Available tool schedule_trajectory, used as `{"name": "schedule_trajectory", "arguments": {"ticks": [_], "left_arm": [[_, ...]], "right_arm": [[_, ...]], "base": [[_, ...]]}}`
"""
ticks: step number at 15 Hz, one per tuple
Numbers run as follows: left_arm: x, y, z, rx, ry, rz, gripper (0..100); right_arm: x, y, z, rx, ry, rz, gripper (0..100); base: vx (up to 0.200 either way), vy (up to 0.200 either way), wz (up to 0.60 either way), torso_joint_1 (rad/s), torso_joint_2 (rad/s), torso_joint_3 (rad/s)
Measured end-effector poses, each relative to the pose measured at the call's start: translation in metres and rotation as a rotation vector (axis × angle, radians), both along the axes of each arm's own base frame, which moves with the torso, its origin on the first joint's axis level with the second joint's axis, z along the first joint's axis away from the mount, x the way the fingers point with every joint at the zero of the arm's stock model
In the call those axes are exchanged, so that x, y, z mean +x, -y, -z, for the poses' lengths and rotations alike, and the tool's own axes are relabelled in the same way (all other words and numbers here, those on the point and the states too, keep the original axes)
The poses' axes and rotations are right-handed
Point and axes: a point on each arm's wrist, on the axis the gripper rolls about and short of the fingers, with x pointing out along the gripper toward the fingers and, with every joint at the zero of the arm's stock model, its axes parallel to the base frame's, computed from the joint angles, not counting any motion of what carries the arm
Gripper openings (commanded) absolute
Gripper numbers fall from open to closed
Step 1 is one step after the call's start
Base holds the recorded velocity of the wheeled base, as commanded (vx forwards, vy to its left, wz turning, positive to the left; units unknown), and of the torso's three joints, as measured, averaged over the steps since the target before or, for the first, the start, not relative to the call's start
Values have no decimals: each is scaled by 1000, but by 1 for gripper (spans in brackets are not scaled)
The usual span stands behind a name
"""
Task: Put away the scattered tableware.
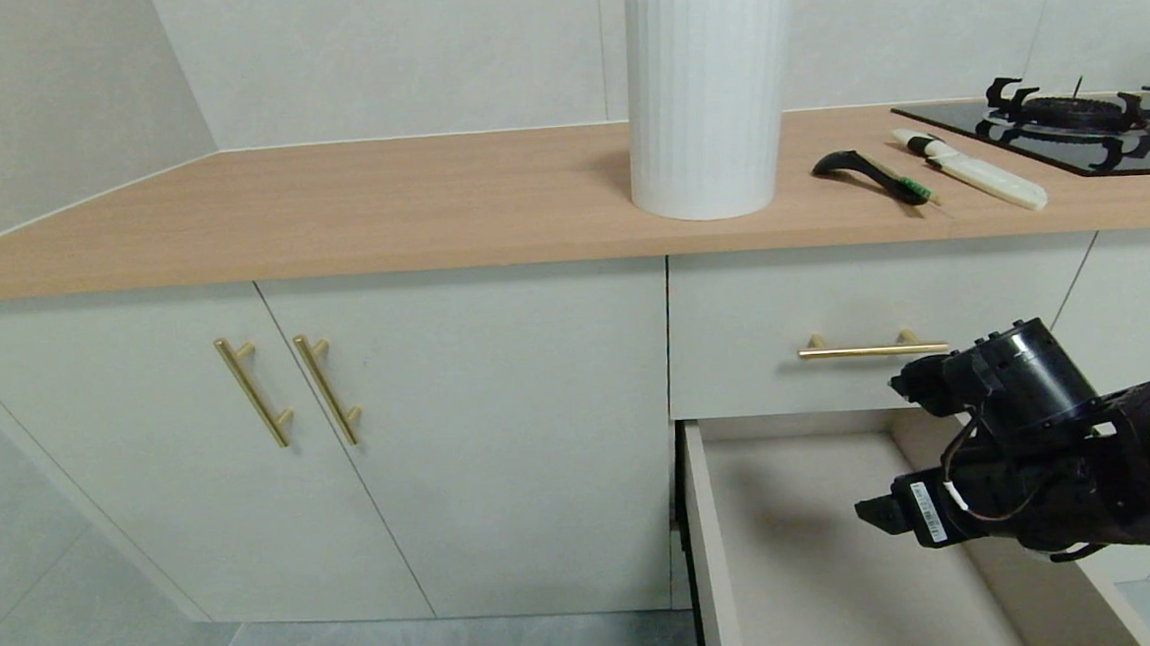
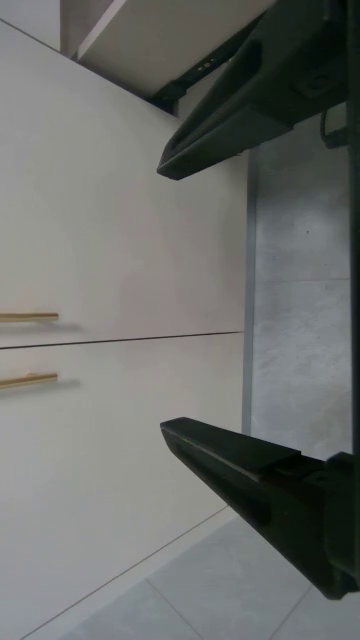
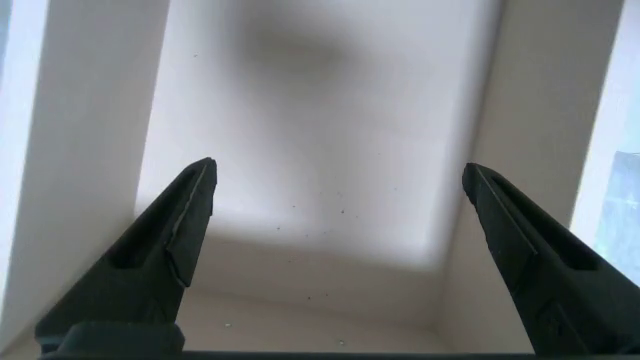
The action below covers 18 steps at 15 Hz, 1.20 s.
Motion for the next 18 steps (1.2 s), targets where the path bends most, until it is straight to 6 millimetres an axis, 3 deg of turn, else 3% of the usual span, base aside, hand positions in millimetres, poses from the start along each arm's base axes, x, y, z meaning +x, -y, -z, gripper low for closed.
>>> {"name": "schedule_trajectory", "arguments": {"ticks": [6, 18], "left_arm": [[0, 0, 0, 0, 0, 1, 100], [0, 0, 0, 0, 0, 0, 100]], "right_arm": [[1, 1, 1, -9, 2, 10, 100], [1, 0, 2, -12, -2, 11, 100]], "base": [[0, 0, 0, 55, -176, -178], [0, 0, 0, 165, -491, -300]]}}
